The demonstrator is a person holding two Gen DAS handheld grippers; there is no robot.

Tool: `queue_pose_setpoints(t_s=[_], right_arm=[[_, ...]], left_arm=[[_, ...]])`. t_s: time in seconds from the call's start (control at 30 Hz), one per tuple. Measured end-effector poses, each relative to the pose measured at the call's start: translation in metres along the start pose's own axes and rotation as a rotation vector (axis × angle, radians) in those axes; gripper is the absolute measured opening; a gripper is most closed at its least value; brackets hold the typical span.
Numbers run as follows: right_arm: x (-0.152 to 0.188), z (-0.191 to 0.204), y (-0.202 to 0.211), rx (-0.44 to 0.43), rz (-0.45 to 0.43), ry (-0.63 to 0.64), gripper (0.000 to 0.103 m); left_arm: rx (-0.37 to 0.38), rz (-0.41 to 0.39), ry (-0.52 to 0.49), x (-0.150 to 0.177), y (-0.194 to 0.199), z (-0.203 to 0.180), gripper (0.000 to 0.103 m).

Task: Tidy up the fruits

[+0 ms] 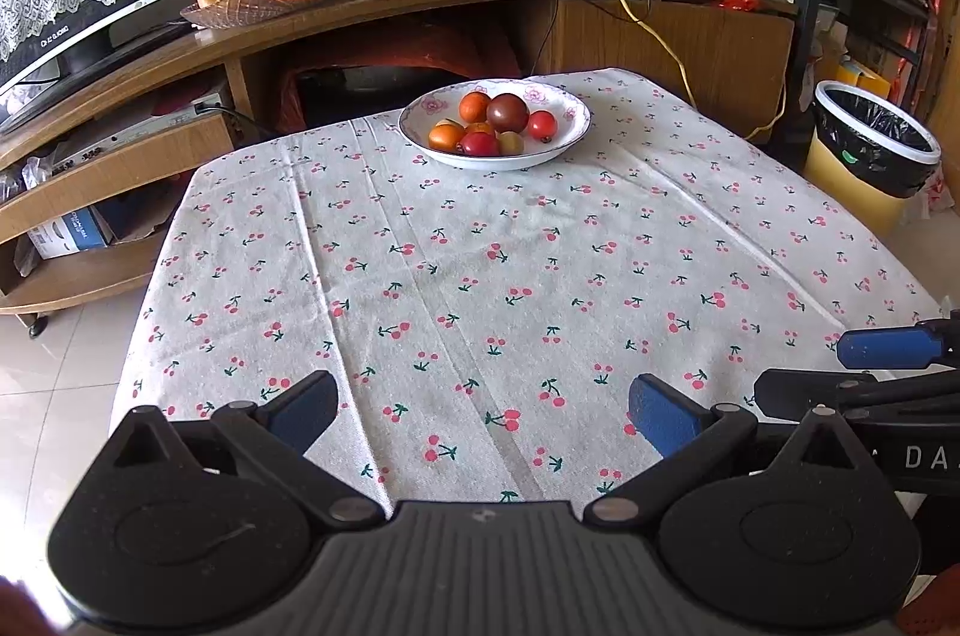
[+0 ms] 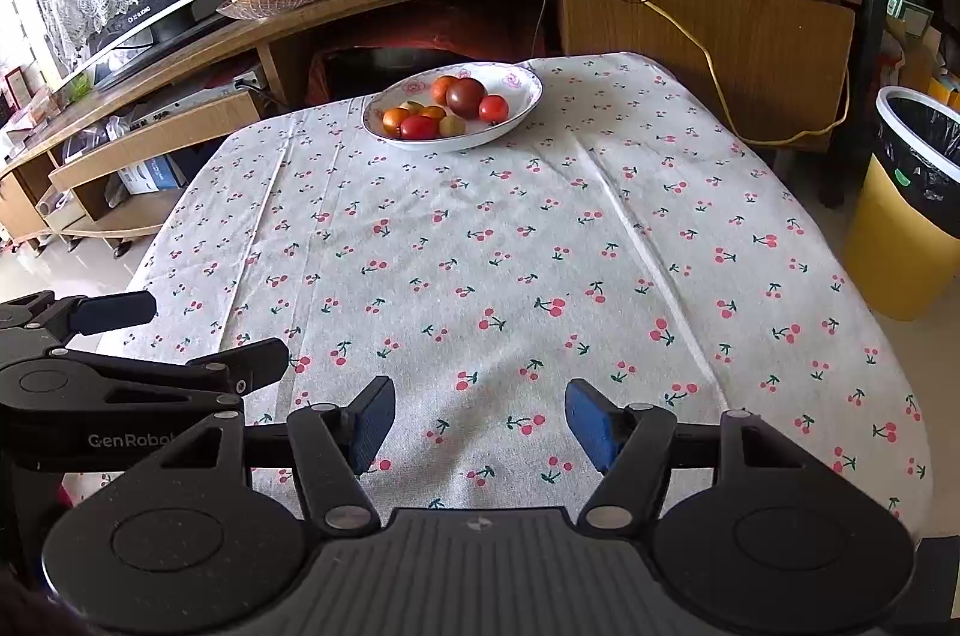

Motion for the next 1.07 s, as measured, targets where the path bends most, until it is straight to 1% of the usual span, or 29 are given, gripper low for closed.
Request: queue_pose_setpoints(t_s=[1.07], right_arm=[[0.0004,-0.0001,-0.0019,0.002,0.006,-0.003,0.059]], left_arm=[[-0.008,-0.007,-0.008,0.0012,-0.0014,0.0002,0.103]])
Point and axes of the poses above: each gripper's, at about its wrist camera, not at the fingertips, and y roughly against the way its jaws point, z to its left, x to its underside, the point moved 4 cm from there along -y, roughly the way its jaws point, and after that the axes turned 5 degrees about -y, right-handed, at the moved point
